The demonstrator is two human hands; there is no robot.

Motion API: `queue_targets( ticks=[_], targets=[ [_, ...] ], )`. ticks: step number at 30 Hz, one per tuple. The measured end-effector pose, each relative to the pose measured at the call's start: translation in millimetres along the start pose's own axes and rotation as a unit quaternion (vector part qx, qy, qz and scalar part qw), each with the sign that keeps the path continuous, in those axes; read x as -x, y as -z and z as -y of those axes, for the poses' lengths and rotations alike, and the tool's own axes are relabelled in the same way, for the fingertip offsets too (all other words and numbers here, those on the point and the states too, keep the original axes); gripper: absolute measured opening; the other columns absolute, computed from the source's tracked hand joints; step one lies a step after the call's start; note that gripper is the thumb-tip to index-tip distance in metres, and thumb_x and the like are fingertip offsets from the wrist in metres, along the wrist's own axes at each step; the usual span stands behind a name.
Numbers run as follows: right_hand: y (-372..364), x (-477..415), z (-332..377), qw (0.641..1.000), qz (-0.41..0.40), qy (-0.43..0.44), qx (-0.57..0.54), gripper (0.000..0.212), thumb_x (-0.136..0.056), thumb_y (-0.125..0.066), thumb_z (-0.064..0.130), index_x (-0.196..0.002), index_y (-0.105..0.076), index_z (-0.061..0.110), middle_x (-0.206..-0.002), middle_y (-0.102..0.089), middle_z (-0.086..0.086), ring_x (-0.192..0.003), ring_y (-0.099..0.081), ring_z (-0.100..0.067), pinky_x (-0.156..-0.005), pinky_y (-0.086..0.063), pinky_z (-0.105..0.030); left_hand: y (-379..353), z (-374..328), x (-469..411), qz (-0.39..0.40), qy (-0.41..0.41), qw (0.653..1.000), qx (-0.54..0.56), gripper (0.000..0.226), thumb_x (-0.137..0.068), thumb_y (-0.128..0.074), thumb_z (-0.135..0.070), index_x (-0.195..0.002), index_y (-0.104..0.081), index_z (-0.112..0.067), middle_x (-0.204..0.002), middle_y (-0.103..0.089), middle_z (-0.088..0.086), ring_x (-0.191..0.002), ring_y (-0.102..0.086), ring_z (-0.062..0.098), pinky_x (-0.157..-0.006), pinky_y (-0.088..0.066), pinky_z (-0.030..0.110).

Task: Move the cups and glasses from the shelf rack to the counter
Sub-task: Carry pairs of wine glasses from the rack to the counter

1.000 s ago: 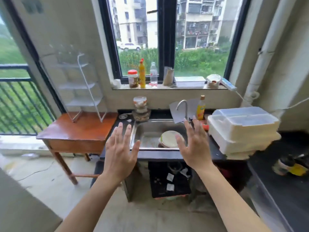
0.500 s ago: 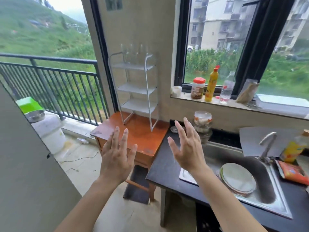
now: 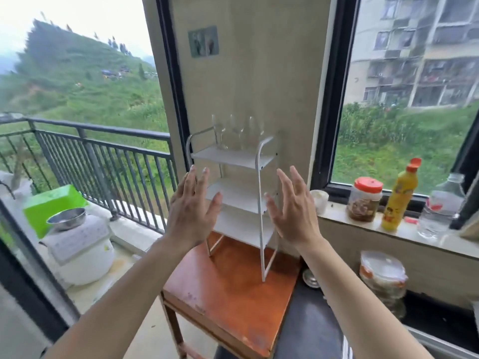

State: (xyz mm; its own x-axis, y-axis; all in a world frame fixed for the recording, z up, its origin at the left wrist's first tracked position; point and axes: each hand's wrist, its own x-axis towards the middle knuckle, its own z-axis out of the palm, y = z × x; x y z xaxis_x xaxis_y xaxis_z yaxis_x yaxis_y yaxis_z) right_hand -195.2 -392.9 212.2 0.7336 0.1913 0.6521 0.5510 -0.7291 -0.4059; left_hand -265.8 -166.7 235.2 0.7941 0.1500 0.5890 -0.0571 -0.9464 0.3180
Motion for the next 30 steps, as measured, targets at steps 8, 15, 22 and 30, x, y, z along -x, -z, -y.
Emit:
queue_targets(
  ticks=[8,15,22,30],
  targets=[
    [-51,-123,10,0.999,-0.049,-0.005,0.013,0.063,-0.101,-0.052,0.044,-0.155,-0.031,0.018,-0.162,-0.027,-0.018,-0.145,-0.036,-0.036,-0.112,-0.039,-0.051,-49,63,-140,-0.046,-0.051,0.994,0.086,0.071,-0.099,-0.029,-0.057,-0.157,-0.014,-0.019,-0.165,-0.016,0.013,-0.151,-0.014,0.027,-0.12,-0.021,0.049],
    [-82,-218,13,0.993,-0.075,-0.078,0.04,0.072,-0.098,-0.056,0.045,-0.158,-0.022,0.024,-0.163,-0.022,-0.015,-0.146,-0.034,-0.034,-0.111,-0.039,-0.046,-102,101,-263,-0.025,-0.081,0.985,0.153,0.074,-0.097,-0.025,-0.062,-0.157,-0.007,-0.023,-0.165,-0.013,0.01,-0.151,-0.015,0.027,-0.117,-0.017,0.044],
    [-99,-279,9,0.976,0.04,-0.189,0.101,0.09,-0.095,-0.053,0.058,-0.157,0.01,0.041,-0.163,-0.014,-0.017,-0.146,-0.032,-0.038,-0.111,-0.037,-0.048,-129,103,-338,0.019,-0.065,0.984,0.165,0.068,-0.099,-0.035,-0.058,-0.157,-0.018,-0.027,-0.165,-0.001,0.016,-0.149,-0.009,0.035,-0.116,-0.021,0.053],
    [-110,-287,0,0.968,0.076,-0.222,0.088,0.058,-0.092,-0.055,0.064,-0.127,-0.039,0.021,-0.129,-0.054,-0.012,-0.113,-0.059,-0.034,-0.089,-0.046,-0.04,-149,103,-339,-0.015,-0.034,0.957,0.289,0.039,-0.095,-0.057,-0.044,-0.111,-0.041,-0.012,-0.131,-0.045,0.017,-0.114,-0.047,0.038,-0.088,-0.039,0.042]
  ],
)
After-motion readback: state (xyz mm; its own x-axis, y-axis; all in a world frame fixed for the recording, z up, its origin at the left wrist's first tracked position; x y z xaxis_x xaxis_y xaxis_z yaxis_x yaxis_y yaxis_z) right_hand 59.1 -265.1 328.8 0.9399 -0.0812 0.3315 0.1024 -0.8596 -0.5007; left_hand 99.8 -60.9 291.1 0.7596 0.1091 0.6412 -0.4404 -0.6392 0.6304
